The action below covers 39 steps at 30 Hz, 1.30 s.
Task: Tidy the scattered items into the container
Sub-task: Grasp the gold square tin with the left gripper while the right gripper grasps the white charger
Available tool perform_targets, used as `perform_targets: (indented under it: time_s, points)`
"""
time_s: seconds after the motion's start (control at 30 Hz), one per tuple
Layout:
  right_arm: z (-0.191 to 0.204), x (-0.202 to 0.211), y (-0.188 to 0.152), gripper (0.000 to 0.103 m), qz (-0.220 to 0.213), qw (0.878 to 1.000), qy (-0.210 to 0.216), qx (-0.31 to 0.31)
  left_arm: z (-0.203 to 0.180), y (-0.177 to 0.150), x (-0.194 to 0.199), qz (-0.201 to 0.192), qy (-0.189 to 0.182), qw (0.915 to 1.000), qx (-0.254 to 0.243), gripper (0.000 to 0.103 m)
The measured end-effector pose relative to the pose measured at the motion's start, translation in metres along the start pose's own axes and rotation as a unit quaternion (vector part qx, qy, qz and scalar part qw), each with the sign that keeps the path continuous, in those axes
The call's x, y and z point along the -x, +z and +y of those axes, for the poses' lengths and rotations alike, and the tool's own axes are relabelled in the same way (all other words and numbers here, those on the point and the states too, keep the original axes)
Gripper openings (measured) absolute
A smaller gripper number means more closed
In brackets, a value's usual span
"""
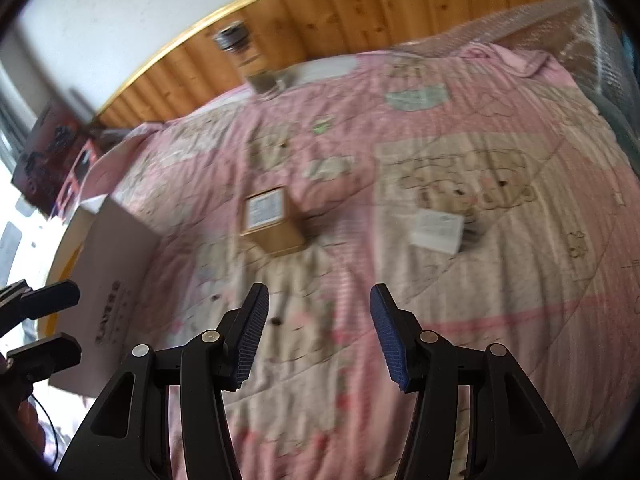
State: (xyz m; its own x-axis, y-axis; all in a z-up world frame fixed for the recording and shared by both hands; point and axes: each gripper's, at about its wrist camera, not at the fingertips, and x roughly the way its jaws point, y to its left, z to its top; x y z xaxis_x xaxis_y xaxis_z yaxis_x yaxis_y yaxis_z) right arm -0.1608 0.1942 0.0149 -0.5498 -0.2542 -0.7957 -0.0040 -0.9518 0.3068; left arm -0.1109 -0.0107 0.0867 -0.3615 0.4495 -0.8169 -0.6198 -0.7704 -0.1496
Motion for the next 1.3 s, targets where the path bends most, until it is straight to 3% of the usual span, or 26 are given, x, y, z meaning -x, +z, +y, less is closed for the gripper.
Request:
perform_targets:
  time_s: [0.37,0.63,0.7,0.8,0.83,1.07,1.3]
  points:
    - [-0.058,-0.047,0.029,0.056,-0.002,0.999,-0.046,-0.01,0.008,0.049,-0.109,0.022,0.002,0.9984,0.053,0.058]
    - [-0.066,-0.071,0.04,0.056,0.006,0.997,-0.069,0.015,0.018,0.061,-0.159,0.025,0.049,0.9965,0.063,0.06]
    - [-0.07,-0.078,0.038,0.056,0.043,0.998,-0.052,-0.016,0.019,0.061,-0.162,0.017,0.067,0.9963,0.051,0.061]
    - [-0.065,-0.073,0.03,0.055,0.089,0.991,0.074,-0.073,0.034,0.055,-0.158,0.014,0.079,0.9954,0.053,0.063]
    - [-0.059,-0.067,0.029,0.056,0.088,0.99,0.086,-0.065,0.042,0.051,-0.155,0.014,0.074,0.9951,0.065,0.064]
    - [-0.047,-0.051,0.033,0.056,0.047,0.998,0.035,0.004,0.064,0.035,-0.15,0.018,0.042,0.9942,0.098,0.064]
    - [-0.061,-0.076,0.033,0.057,0.033,0.996,0.042,-0.078,0.051,0.044,-0.165,0.007,0.037,0.9981,0.049,0.064]
